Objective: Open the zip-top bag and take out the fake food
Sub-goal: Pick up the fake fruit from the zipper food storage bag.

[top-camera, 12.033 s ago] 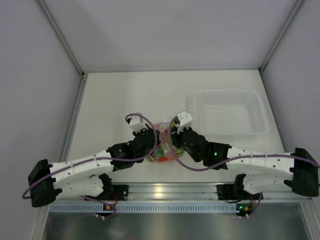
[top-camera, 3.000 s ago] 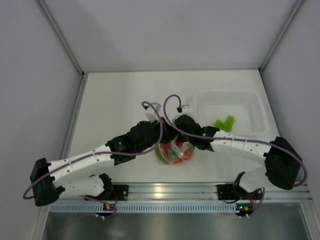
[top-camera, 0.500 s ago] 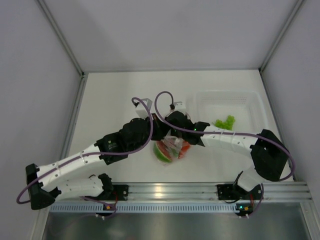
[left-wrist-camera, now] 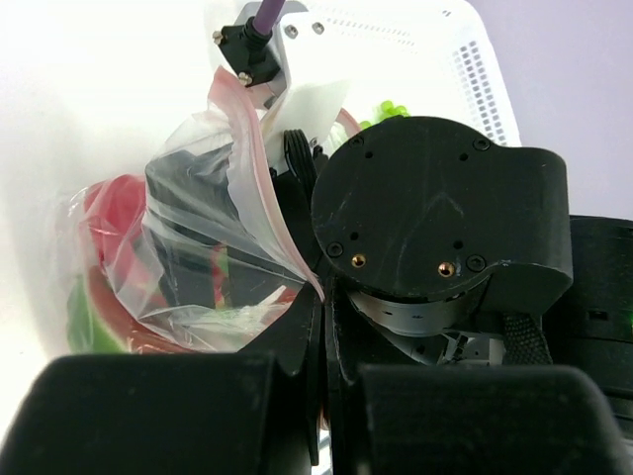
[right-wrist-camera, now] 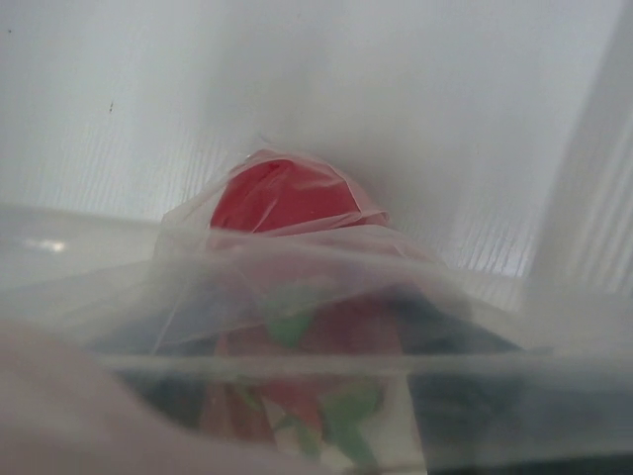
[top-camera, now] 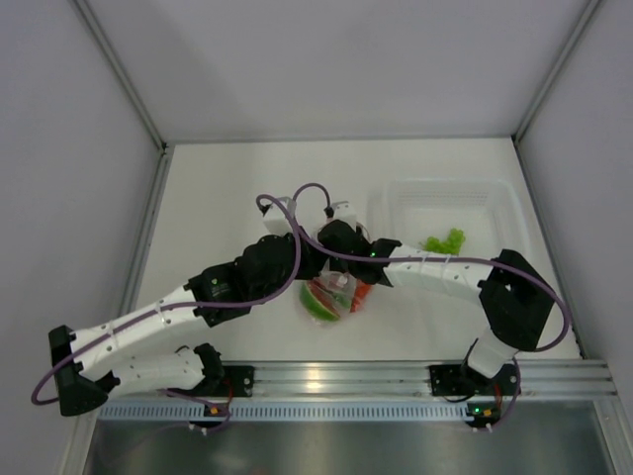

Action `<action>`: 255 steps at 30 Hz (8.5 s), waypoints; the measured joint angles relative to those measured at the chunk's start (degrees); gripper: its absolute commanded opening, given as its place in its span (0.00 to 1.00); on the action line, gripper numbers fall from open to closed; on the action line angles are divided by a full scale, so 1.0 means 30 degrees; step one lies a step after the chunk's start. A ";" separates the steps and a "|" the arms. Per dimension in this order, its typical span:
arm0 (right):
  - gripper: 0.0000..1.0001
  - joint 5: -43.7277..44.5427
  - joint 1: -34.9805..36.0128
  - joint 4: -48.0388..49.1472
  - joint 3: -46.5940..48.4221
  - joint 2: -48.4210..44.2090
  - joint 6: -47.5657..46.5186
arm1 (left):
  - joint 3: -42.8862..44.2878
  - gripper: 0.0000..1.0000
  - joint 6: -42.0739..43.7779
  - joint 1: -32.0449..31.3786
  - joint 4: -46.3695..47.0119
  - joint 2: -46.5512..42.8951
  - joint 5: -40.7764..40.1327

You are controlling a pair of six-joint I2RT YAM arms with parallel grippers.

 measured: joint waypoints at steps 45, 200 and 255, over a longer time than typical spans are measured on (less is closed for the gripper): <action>0.81 0.2725 0.1559 -0.0444 0.3220 0.3468 0.0933 | -0.0015 0.00 0.0335 0.0044 -0.4204 -0.1384 -0.2922; 0.75 -0.1880 0.1231 -0.0998 0.1785 0.1435 -0.2798 | -0.1501 0.00 -0.0007 0.0080 0.0525 -0.1523 -0.3249; 0.27 0.1049 0.1887 -0.2113 0.1588 0.2484 -0.2040 | -0.1574 0.00 0.0772 -0.0357 -0.2943 -0.1807 -0.2047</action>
